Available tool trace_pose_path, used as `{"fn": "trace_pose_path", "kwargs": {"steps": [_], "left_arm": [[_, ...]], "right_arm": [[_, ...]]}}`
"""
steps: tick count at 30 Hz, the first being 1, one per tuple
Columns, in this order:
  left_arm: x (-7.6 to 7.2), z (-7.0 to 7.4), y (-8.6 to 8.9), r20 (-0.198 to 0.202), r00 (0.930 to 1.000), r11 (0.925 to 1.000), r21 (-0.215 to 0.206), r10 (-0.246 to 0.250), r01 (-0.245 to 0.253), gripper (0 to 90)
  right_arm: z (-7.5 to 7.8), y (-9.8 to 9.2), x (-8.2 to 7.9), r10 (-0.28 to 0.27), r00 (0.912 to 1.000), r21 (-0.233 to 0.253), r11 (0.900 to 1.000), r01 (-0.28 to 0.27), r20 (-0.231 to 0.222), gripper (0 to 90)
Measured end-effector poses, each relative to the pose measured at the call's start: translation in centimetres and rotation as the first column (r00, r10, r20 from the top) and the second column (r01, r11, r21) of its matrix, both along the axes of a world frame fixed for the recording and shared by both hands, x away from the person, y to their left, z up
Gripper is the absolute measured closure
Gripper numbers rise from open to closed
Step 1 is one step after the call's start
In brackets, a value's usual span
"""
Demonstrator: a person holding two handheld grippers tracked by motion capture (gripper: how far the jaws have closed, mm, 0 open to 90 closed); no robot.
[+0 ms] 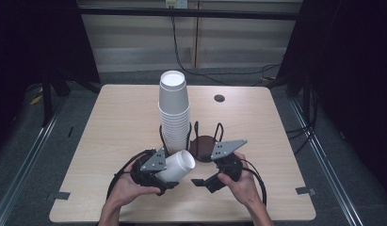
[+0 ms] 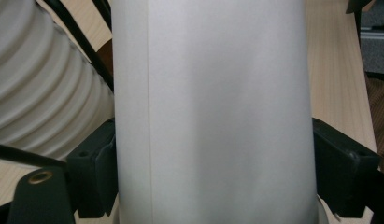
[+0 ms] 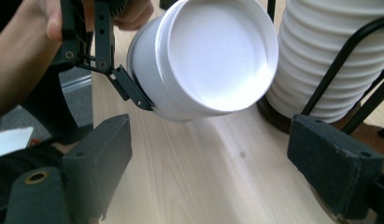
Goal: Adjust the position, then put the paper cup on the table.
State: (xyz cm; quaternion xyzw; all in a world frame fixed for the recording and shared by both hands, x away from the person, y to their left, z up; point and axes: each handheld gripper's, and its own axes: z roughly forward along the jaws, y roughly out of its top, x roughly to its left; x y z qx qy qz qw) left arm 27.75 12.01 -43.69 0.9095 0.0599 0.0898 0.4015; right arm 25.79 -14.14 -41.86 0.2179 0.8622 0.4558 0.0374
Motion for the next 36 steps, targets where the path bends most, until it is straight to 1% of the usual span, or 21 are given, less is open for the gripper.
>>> {"fn": "trace_pose_path", "kwargs": {"steps": [2, 5, 6, 9, 10, 11, 12, 14, 15, 17, 19, 21, 22, 26, 27, 28, 29, 30, 33, 34, 36], "left_arm": [[0.0, 0.0, -0.2, -0.004, 1.0, 0.9998, 0.017, -0.007, 0.007, 15.7], [0.1, -0.1, -0.3, -0.01, 0.9999, 0.9996, 0.027, -0.01, 0.011, 15.6], [0.1, -0.1, -0.2, -0.012, 0.9998, 0.9992, 0.037, -0.014, 0.015, 15.6], [0.0, -0.1, -0.3, -0.014, 0.9998, 0.9981, 0.059, -0.016, 0.017, 15.6], [-0.1, -0.1, -0.5, -0.005, 0.9998, 0.997, 0.074, -0.022, 0.022, 15.5], [-0.1, -0.1, -0.5, -0.005, 0.9998, 0.997, 0.074, -0.022, 0.022, 15.5], [-0.2, -0.1, -0.7, -0.001, 0.9998, 0.9961, 0.085, -0.022, 0.022, 15.5], [-0.3, -0.1, -0.7, 0.001, 0.9997, 0.9956, 0.09, -0.025, 0.025, 15.5], [-0.4, -0.1, -0.9, 0.003, 0.9993, 0.994, 0.103, -0.036, 0.035, 15.5], [-0.4, -0.1, -1.0, 0.001, 0.9992, 0.9909, 0.129, -0.04, 0.04, 15.5], [-0.4, -0.1, -1.2, 0.007, 0.9992, 0.9895, 0.139, -0.04, 0.039, 15.5], [-0.4, 0.0, -1.3, 0.009, 0.999, 0.9859, 0.162, -0.045, 0.043, 15.5], [-0.3, 0.0, -1.3, 0.004, 0.9989, 0.9854, 0.164, -0.048, 0.046, 15.5], [-0.4, -0.1, -1.6, 0.005, 0.9986, 0.9797, 0.194, -0.052, 0.051, 15.5], [-0.4, -0.1, -1.7, 0.002, 0.9983, 0.9787, 0.197, -0.059, 0.057, 15.5], [-0.4, -0.2, -1.8, 0.003, 0.9985, 0.9793, 0.195, -0.055, 0.053, 15.5], [-0.4, -0.2, -1.8, 0.007, 0.9982, 0.9784, 0.199, -0.06, 0.057, 15.5], [-0.4, -0.2, -2.0, 0.002, 0.9978, 0.9765, 0.206, -0.066, 0.064, 15.5], [-0.3, -0.3, -2.1, 0.003, 0.9977, 0.9744, 0.215, -0.067, 0.065, 15.5], [-0.3, -0.2, -2.2, 0.007, 0.997, 0.9717, 0.224, -0.077, 0.073, 15.5], [-0.3, -0.3, -2.2, 0.0, 0.9972, 0.9706, 0.23, -0.074, 0.072, 15.5]], "right_arm": [[-0.1, 0.0, 0.0, 0.0, 1.0, -0.005, 1.0, 0.0, -0.001, 13.5], [-0.3, 0.1, 0.2, 0.019, 0.9995, -0.033, 0.999, -0.019, -0.024, 14.0], [-0.4, 0.1, 0.3, 0.027, 0.9989, -0.044, 0.999, -0.029, -0.037, 14.7], [-0.6, 0.3, 0.5, 0.032, 0.9983, -0.067, 0.997, -0.036, -0.049, 14.8], [-0.7, 0.4, 0.7, 0.035, 0.9978, -0.076, 0.996, -0.039, -0.056, 14.7], [-0.8, 0.5, 0.7, 0.037, 0.9975, -0.089, 0.995, -0.042, -0.06, 14.7], [-0.8, 0.5, 0.8, 0.037, 0.9974, -0.097, 0.994, -0.043, -0.062, 14.6], [-0.9, 0.5, 0.8, 0.036, 0.9973, -0.1, 0.994, -0.042, -0.065, 14.5], [-0.9, 0.5, 0.9, 0.037, 0.9967, -0.102, 0.994, -0.044, -0.072, 14.5], [-1.0, 0.6, 1.0, 0.044, 0.9962, -0.109, 0.993, -0.052, -0.075, 14.3], [-1.1, 0.6, 1.0, 0.046, 0.996, -0.116, 0.992, -0.055, -0.077, 14.3], [-1.1, 0.7, 1.0, 0.05, 0.9958, -0.12, 0.991, -0.059, -0.077, 14.2], [-1.1, 0.7, 1.1, 0.058, 0.9951, -0.134, 0.989, -0.069, -0.08, 14.2], [-1.1, 0.8, 1.1, 0.062, 0.9947, -0.151, 0.986, -0.074, -0.082, 14.2], [-1.1, 0.8, 1.1, 0.064, 0.9947, -0.156, 0.985, -0.076, -0.08, 14.4], [-1.1, 0.8, 1.1, 0.066, 0.9951, -0.163, 0.984, -0.077, -0.074, 14.8], [-1.1, 0.8, 1.1, 0.062, 0.9957, -0.164, 0.984, -0.073, -0.069, 15.1], [-1.1, 0.8, 1.1, 0.063, 0.9958, -0.166, 0.983, -0.074, -0.066, 15.6], [-1.2, 1.0, 1.3, 0.084, 0.9941, -0.18, 0.979, -0.095, -0.068, 16.1], [-1.2, 1.0, 1.4, 0.083, 0.9937, -0.183, 0.978, -0.096, -0.076, 16.1], [-1.1, 1.0, 1.5, 0.089, 0.9932, -0.187, 0.977, -0.101, -0.076, 16.0]]}}
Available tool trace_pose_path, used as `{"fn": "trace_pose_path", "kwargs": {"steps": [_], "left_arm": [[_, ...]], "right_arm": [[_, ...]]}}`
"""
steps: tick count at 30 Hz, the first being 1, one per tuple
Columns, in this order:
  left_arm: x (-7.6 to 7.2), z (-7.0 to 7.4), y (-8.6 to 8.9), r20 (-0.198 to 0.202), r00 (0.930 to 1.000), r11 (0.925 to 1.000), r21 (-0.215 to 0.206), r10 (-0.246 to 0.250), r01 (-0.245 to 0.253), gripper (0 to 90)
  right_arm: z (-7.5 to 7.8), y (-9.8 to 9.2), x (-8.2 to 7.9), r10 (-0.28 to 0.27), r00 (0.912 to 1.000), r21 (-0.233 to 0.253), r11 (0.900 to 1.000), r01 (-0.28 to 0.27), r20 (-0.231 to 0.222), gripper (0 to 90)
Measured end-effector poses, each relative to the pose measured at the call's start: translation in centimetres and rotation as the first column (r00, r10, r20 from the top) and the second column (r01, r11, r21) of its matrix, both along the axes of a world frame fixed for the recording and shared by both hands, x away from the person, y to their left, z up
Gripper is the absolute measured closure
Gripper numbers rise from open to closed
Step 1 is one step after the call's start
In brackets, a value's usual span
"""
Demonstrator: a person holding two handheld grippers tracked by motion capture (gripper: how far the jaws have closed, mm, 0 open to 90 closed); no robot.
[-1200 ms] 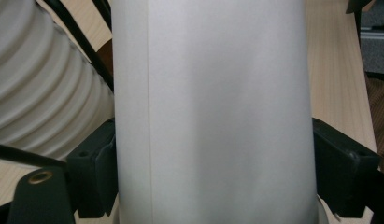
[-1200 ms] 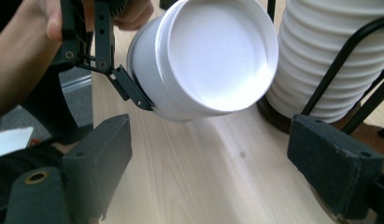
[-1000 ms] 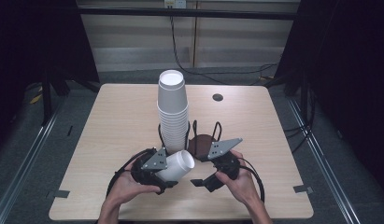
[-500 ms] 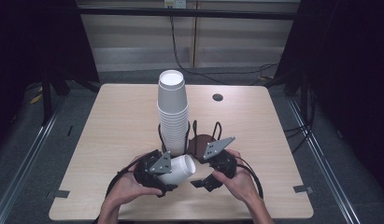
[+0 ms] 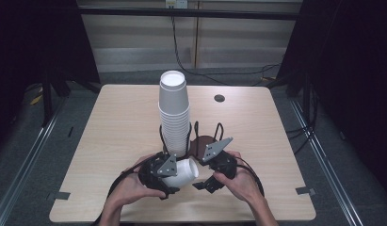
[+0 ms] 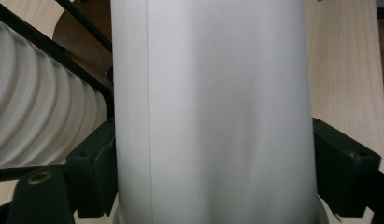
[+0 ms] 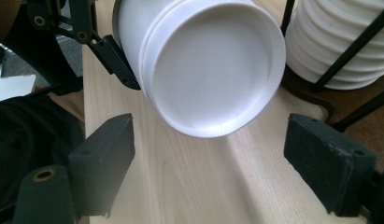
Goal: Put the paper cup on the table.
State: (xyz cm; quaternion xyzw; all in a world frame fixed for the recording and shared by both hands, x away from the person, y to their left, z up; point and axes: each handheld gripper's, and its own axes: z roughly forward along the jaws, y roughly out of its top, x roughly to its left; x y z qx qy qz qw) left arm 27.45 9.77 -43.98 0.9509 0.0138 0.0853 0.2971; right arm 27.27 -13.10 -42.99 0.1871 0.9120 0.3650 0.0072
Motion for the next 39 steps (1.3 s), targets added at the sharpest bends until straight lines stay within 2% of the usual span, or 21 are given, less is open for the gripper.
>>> {"fn": "trace_pose_path", "kwargs": {"steps": [8, 11, 13, 14, 16, 17, 18, 20, 21, 22, 24, 27, 28, 29, 33, 34, 35, 37, 39], "left_arm": [[-0.4, 0.0, -0.3, -0.007, 0.9998, 0.9998, 0.014, -0.016, 0.016, 15.5], [-0.5, 0.0, -0.4, 0.003, 0.9998, 0.9994, 0.027, -0.022, 0.022, 15.5], [-0.6, 0.0, -0.5, 0.003, 0.9997, 0.9992, 0.034, -0.024, 0.024, 15.5], [-0.7, -0.1, -0.7, 0.0, 0.9997, 0.9991, 0.034, -0.025, 0.025, 15.5], [-0.8, 0.0, -0.9, 0.014, 0.9994, 0.9986, 0.043, -0.032, 0.031, 15.5], [-0.9, 0.0, -1.0, 0.008, 0.9995, 0.9989, 0.035, -0.032, 0.032, 15.6], [-1.0, 0.1, -1.2, 0.019, 0.9987, 0.9975, 0.053, -0.047, 0.046, 15.6], [-1.1, 0.1, -1.3, 0.016, 0.9985, 0.9973, 0.053, -0.052, 0.051, 15.6], [-1.1, 0.2, -1.4, 0.023, 0.9977, 0.9962, 0.061, -0.063, 0.062, 15.6], [-1.3, 0.0, -1.5, 0.014, 0.9985, 0.9977, 0.044, -0.052, 0.052, 15.6], [-1.2, 0.1, -1.5, 0.024, 0.9978, 0.9966, 0.057, -0.061, 0.06, 15.6], [-1.3, -0.1, -1.6, 0.009, 0.9984, 0.9974, 0.045, -0.056, 0.056, 15.6], [-1.3, 0.0, -1.6, 0.023, 0.9973, 0.9958, 0.061, -0.07, 0.068, 15.6], [-1.3, 0.0, -1.5, 0.03, 0.9968, 0.9952, 0.066, -0.075, 0.073, 15.6], [-1.3, 0.1, -1.5, 0.025, 0.9966, 0.995, 0.063, -0.079, 0.077, 15.6], [-1.5, 0.0, -1.5, 0.019, 0.9973, 0.9964, 0.046, -0.072, 0.071, 15.6], [-1.5, 0.1, -1.5, 0.023, 0.9961, 0.9952, 0.052, -0.085, 0.083, 15.6], [-1.7, 0.1, -1.5, 0.017, 0.9972, 0.9969, 0.028, -0.073, 0.073, 15.6], [-1.6, 0.2, -1.5, 0.022, 0.9962, 0.9958, 0.037, -0.084, 0.083, 15.6]], "right_arm": [[0.5, 1.2, 0.2, 0.045, 0.9979, -0.042, 0.998, -0.047, -0.047, 14.3], [0.4, 1.5, 0.3, 0.061, 0.9965, -0.077, 0.995, -0.065, -0.058, 14.3], [0.3, 1.7, 0.3, 0.069, 0.9964, -0.092, 0.993, -0.073, -0.05, 14.1], [0.1, 1.9, 0.4, 0.074, 0.995, -0.1, 0.992, -0.081, -0.067, 14.3], [0.1, 2.0, 0.4, 0.081, 0.9943, -0.106, 0.99, -0.089, -0.069, 15.5], [0.1, 2.1, 0.4, 0.081, 0.9932, -0.113, 0.989, -0.09, -0.083, 16.5], [0.0, 2.1, 0.5, 0.091, 0.9928, -0.106, 0.989, -0.099, -0.078, 16.0], [0.0, 2.1, 0.6, 0.092, 0.9925, -0.105, 0.989, -0.1, -0.081, 15.4], [0.0, 2.2, 0.6, 0.095, 0.9905, -0.101, 0.989, -0.105, -0.099, 16.1], [-0.1, 2.3, 0.6, 0.101, 0.9878, -0.106, 0.988, -0.114, -0.119, 16.8], [-0.2, 2.5, 0.7, 0.117, 0.9838, -0.105, 0.986, -0.131, -0.136, 16.6], [-0.1, 2.5, 0.9, 0.118, 0.9844, -0.08, 0.988, -0.129, -0.131, 18.7], [-0.1, 2.6, 0.9, 0.123, 0.9806, -0.07, 0.988, -0.135, -0.152, 17.8], [-0.1, 2.6, 0.9, 0.123, 0.9806, -0.07, 0.988, -0.135, -0.152, 17.8], [-0.3, 2.9, 0.9, 0.125, 0.9789, -0.074, 0.988, -0.138, -0.162, 18.7], [-0.3, 2.9, 0.9, 0.125, 0.9789, -0.074, 0.988, -0.138, -0.162, 18.7], [-0.3, 2.9, 0.9, 0.133, 0.9778, -0.065, 0.987, -0.145, -0.162, 18.8], [-0.3, 2.9, 0.9, 0.141, 0.9754, -0.058, 0.987, -0.153, -0.17, 20.9], [-0.3, 2.9, 0.9, 0.148, 0.9753, -0.056, 0.986, -0.159, -0.164, 21.5]]}}
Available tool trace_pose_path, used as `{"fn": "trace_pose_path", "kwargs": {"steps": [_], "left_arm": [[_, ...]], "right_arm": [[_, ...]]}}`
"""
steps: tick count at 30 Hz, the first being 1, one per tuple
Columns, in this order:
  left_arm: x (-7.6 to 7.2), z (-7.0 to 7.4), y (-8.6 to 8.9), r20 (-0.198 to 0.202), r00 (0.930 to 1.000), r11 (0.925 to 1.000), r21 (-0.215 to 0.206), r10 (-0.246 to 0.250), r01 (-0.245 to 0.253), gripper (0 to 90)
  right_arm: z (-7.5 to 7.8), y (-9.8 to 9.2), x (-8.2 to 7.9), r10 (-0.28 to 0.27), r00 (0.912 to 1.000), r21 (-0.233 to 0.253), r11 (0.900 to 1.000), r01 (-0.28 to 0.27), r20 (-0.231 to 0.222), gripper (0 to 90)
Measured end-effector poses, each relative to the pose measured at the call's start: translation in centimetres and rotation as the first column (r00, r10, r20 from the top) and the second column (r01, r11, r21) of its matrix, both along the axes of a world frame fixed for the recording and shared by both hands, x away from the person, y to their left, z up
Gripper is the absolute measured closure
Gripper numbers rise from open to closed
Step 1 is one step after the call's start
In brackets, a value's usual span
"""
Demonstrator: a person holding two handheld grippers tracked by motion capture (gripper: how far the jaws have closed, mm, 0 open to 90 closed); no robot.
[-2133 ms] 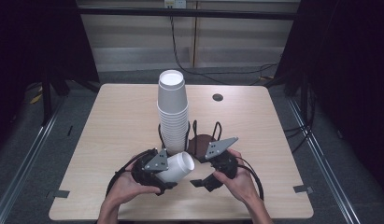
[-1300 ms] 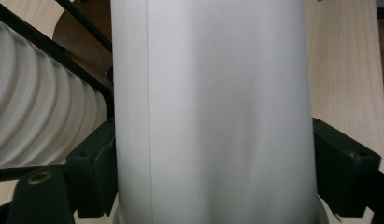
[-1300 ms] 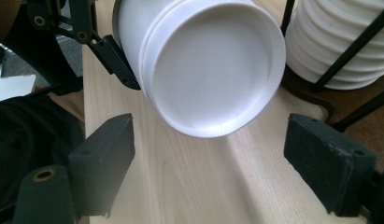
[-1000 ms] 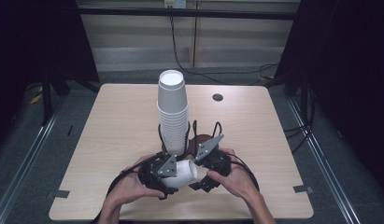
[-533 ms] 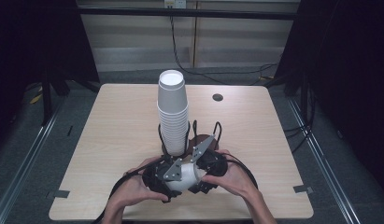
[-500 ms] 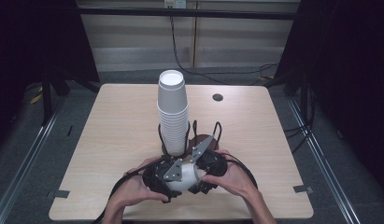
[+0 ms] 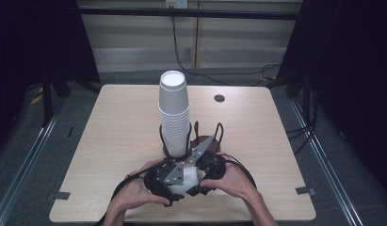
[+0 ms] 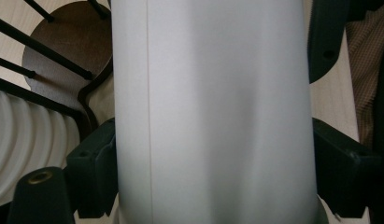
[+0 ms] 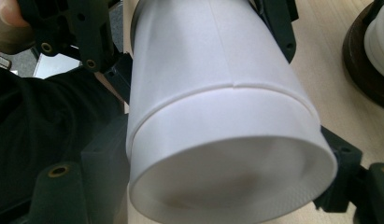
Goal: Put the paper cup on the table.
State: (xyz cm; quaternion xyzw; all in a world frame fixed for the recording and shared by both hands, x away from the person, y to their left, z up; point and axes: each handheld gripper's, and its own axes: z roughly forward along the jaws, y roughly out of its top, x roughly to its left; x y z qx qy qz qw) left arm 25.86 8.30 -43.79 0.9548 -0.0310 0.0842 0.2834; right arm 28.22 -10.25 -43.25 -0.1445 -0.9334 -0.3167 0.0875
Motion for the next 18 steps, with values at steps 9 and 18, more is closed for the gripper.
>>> {"fn": "trace_pose_path", "kwargs": {"steps": [9, 18], "left_arm": [[0.01, 0.14, 0.02, 0.015, 0.9998, 0.9999, -0.002, -0.015, 0.015, 15.6], [-0.16, -0.2, 0.05, -0.014, 0.9999, 0.9996, -0.027, -0.006, 0.006, 15.6]], "right_arm": [[0.12, 0.0, -0.08, 0.002, 1.0, 0.009, 1.0, -0.002, 0.001, 21.3], [0.02, 0.11, -0.11, 0.006, 1.0, 0.004, 1.0, -0.006, -0.008, 21.8]]}}
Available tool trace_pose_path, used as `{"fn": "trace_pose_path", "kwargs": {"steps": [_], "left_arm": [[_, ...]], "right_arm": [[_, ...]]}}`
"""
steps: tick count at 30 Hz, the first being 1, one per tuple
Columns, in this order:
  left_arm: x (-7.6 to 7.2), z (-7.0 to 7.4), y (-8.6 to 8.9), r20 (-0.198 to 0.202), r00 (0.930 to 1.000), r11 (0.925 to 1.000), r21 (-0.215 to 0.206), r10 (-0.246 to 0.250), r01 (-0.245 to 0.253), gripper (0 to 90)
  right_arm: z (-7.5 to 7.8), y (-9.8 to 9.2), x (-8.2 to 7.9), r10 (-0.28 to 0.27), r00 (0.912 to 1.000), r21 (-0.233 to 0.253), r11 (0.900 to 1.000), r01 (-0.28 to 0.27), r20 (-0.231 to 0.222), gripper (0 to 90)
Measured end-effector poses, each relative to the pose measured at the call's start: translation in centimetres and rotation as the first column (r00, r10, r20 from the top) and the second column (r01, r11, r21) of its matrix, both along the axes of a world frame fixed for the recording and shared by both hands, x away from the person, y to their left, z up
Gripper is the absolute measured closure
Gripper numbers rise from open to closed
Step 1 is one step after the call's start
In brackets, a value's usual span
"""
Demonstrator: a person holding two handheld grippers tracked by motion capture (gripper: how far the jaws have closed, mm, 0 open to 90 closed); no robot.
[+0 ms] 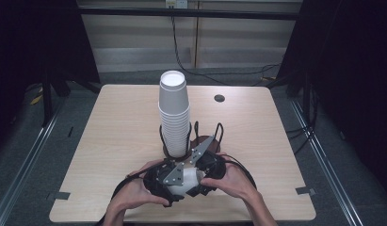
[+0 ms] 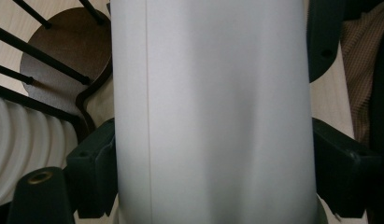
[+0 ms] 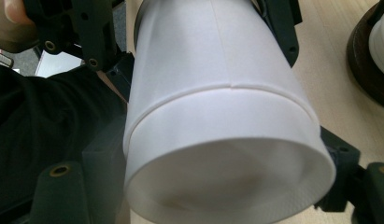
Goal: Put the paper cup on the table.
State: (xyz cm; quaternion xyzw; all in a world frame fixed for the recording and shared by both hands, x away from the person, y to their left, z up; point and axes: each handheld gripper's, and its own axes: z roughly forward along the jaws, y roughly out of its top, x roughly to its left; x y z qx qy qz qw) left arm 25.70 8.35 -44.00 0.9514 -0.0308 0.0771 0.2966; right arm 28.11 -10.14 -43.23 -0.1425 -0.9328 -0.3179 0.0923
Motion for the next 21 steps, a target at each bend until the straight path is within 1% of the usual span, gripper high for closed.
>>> {"fn": "trace_pose_path", "kwargs": {"steps": [2, 3, 4, 5, 6, 7, 9, 11, 12, 13, 14, 15, 16, 17, 18, 19, 20, 21], "left_arm": [[0.0, -0.1, 0.0, 0.0, 1.0, 1.0, -0.002, 0.002, -0.002, 15.5], [0.1, 0.1, 0.0, 0.019, 0.9998, 0.9997, 0.021, -0.011, 0.011, 15.5], [0.2, 0.1, 0.0, 0.027, 0.9995, 0.9994, 0.03, -0.018, 0.017, 15.5], [0.0, 0.0, -0.2, 0.01, 0.9999, 0.9998, 0.017, -0.01, 0.01, 15.5], [-0.1, -0.1, -0.3, 0.007, 1.0, 0.9998, 0.017, -0.007, 0.007, 15.5], [-0.1, -0.1, -0.4, 0.013, 0.9999, 0.9997, 0.02, -0.011, 0.011, 15.5], [-0.2, -0.2, -0.4, 0.001, 0.9999, 0.9998, 0.014, -0.016, 0.016, 15.5], [-0.1, -0.2, -0.2, 0.002, 0.9997, 0.9997, 0.002, -0.026, 0.026, 15.6], [-0.1, -0.2, -0.1, -0.007, 0.9997, 0.9997, -0.011, -0.023, 0.023, 15.5], [-0.1, -0.2, 0.0, -0.005, 0.9996, 0.9996, -0.013, -0.027, 0.027, 15.2], [-0.1, -0.3, 0.0, -0.018, 0.9995, 0.9992, -0.031, -0.026, 0.025, 14.9], [-0.1, -0.3, 0.1, -0.01, 0.9996, 0.9991, -0.035, -0.026, 0.025, 14.2], [-0.1, -0.3, 0.2, -0.004, 0.9996, 0.9988, -0.041, -0.027, 0.027, 14.2], [0.0, -0.3, 0.3, -0.004, 0.9994, 0.9981, -0.052, -0.034, 0.034, 14.1], [-0.1, -0.3, 0.5, -0.018, 0.9993, 0.9971, -0.068, -0.034, 0.033, 14.0], [0.0, -0.2, 0.6, -0.018, 0.9989, 0.9963, -0.075, -0.042, 0.041, 14.0], [0.1, -0.1, 0.7, -0.009, 0.999, 0.9955, -0.084, -0.044, 0.043, 13.9], [0.0, -0.1, 0.8, -0.017, 0.999, 0.9948, -0.094, -0.041, 0.039, 14.0]], "right_arm": [[0.0, 0.0, 0.0, -0.006, 1.0, -0.002, 1.0, 0.006, -0.003, 21.5], [0.0, 0.0, 0.0, -0.004, 1.0, -0.002, 1.0, 0.004, -0.004, 21.4], [0.0, 0.1, 0.0, -0.005, 1.0, -0.002, 1.0, 0.005, -0.007, 21.1], [0.0, 0.1, 0.0, -0.004, 1.0, -0.007, 1.0, 0.004, -0.006, 20.7], [-0.1, 0.2, 0.0, -0.002, 1.0, -0.003, 1.0, 0.002, -0.008, 20.7], [-0.1, 0.2, 0.0, 0.004, 0.9999, -0.01, 1.0, -0.004, -0.01, 20.7], [-0.2, 0.2, 0.0, 0.007, 0.9999, -0.011, 1.0, -0.008, -0.012, 21.1], [-0.1, 0.1, -0.1, -0.001, 0.9997, -0.019, 1.0, 0.0, -0.024, 22.3], [-0.1, 0.0, -0.1, 0.007, 0.9997, -0.012, 1.0, -0.007, -0.022, 22.6], [0.0, 0.0, -0.1, 0.008, 0.9997, -0.009, 1.0, -0.009, -0.022, 22.9], [0.0, 0.0, -0.1, 0.01, 0.9997, -0.005, 1.0, -0.01, -0.021, 23.0], [0.0, -0.1, -0.2, 0.015, 0.9998, -0.002, 1.0, -0.015, -0.009, 23.2], [0.0, -0.1, -0.2, 0.015, 0.9998, -0.002, 1.0, -0.015, -0.009, 23.2], [0.1, 0.0, -0.2, 0.015, 0.9999, 0.002, 1.0, -0.015, 0.005, 23.3], [0.1, -0.1, -0.3, 0.019, 0.9998, 0.005, 1.0, -0.019, 0.004, 23.4], [0.1, -0.1, -0.3, 0.016, 0.9999, 0.007, 1.0, -0.016, -0.005, 23.5], [0.1, -0.2, -0.3, 0.018, 0.9998, 0.013, 1.0, -0.018, -0.005, 23.5], [0.2, -0.2, -0.3, 0.02, 0.9998, 0.011, 1.0, -0.02, -0.008, 23.6]]}}
